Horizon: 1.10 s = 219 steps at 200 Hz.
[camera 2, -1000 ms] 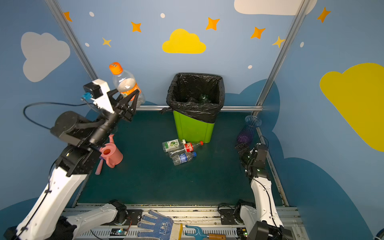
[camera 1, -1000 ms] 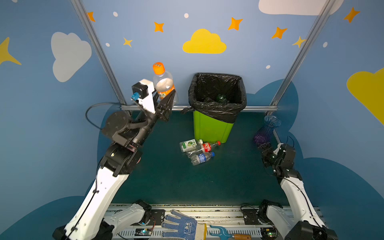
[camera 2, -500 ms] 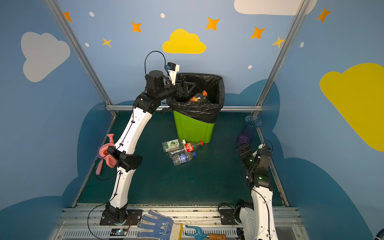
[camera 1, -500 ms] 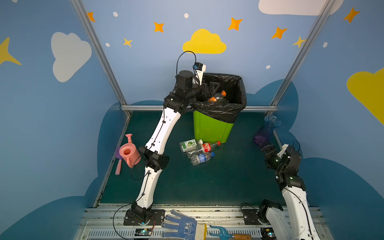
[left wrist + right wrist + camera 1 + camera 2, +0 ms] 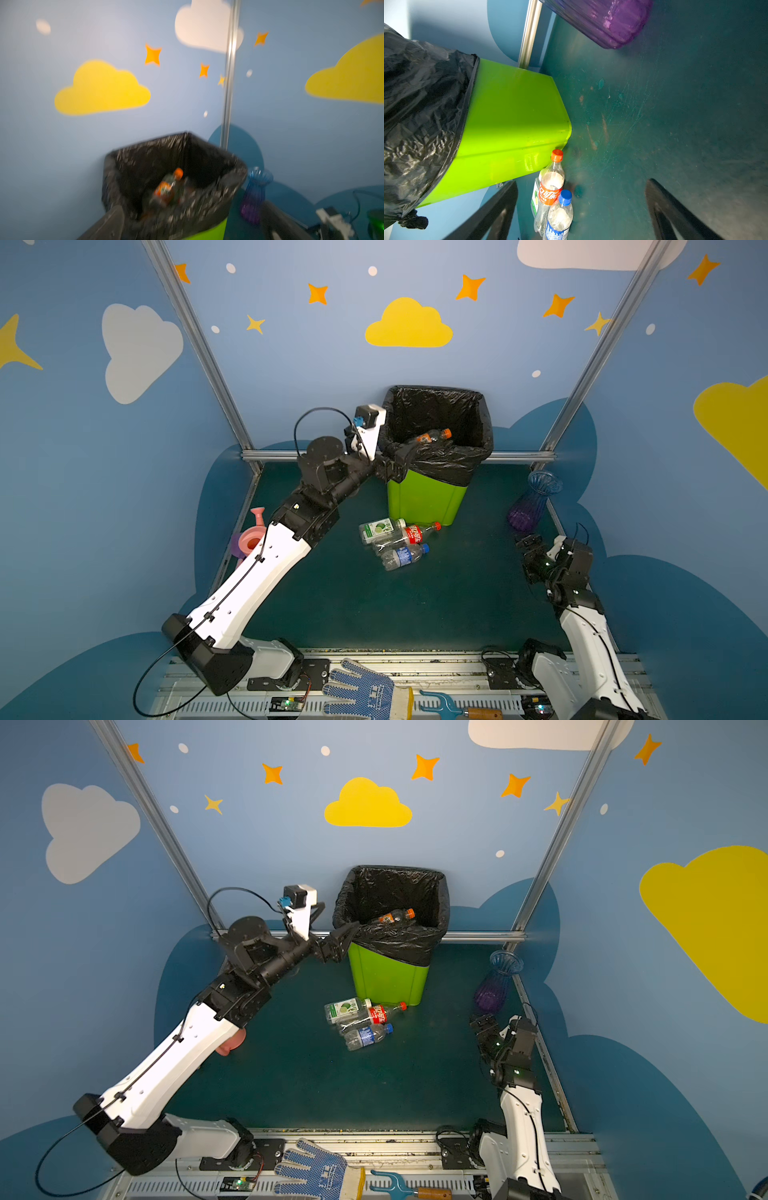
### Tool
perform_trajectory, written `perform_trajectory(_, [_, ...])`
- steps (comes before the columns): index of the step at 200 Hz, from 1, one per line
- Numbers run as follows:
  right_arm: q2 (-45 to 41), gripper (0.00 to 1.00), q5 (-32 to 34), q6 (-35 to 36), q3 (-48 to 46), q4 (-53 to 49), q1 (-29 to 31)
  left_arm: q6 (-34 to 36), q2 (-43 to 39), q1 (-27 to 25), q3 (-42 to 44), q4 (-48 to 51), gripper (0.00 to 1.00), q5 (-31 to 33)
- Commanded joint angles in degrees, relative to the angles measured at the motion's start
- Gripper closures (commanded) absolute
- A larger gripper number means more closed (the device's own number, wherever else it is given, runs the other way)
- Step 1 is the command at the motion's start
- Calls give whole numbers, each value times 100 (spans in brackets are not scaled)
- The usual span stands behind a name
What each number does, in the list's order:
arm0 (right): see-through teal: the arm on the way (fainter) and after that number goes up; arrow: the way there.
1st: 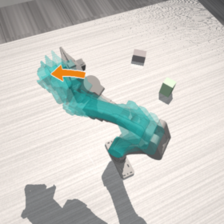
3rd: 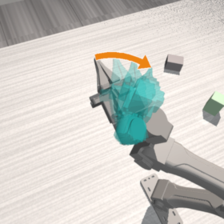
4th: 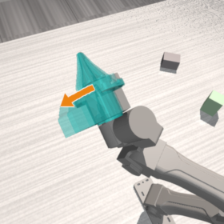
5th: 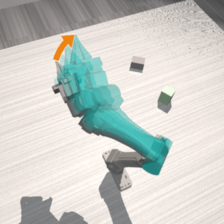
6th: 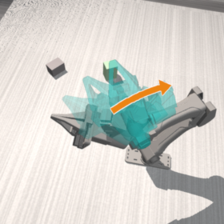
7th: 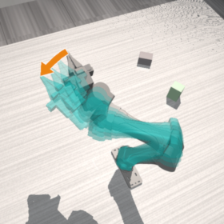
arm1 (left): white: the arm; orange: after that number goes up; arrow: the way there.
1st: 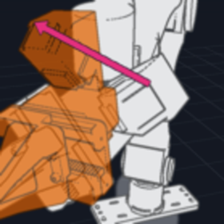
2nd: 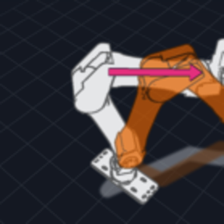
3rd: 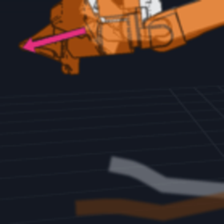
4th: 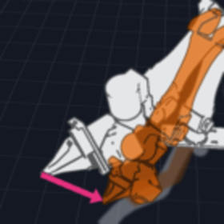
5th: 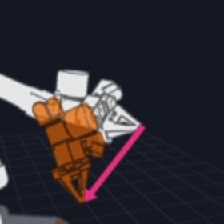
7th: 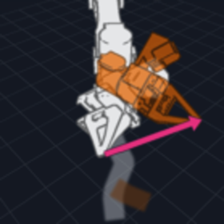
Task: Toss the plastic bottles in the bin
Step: 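Lift the orange-label bottle with the left gripper over the bin and release, then lower the left gripper to the blue-capped blue-label bottle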
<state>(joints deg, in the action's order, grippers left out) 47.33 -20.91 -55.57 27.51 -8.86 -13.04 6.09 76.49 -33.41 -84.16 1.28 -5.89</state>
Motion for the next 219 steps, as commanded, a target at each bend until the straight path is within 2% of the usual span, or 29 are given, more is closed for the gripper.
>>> perform_trajectory(1, [114,6,-120,-48,29,213,11,172,-122,-11,1003,584,0,558])
perform_trajectory(16, [207,6,-124,-59,62,266,38,318,-208,-175,1473,1070,0,600])
perform_trajectory(35, [323,6,-94,-68,108,302,105,557,-79,-668,1876,1493,0,1168])
perform_trajectory(68, [479,6,-11,-103,147,335,240,404,512,-1180,2211,1680,0,1419])
perform_trajectory(102, [533,6,60,-109,123,317,275,329,1303,-1364,1729,2200,3,1371])
perform_trajectory(146, [474,6,162,-198,9,315,273,445,2449,-1536,875,3007,13,1482])
perform_trajectory(219, [452,6,300,-216,-78,322,253,433,3276,-1555,312,3479,21,1500])
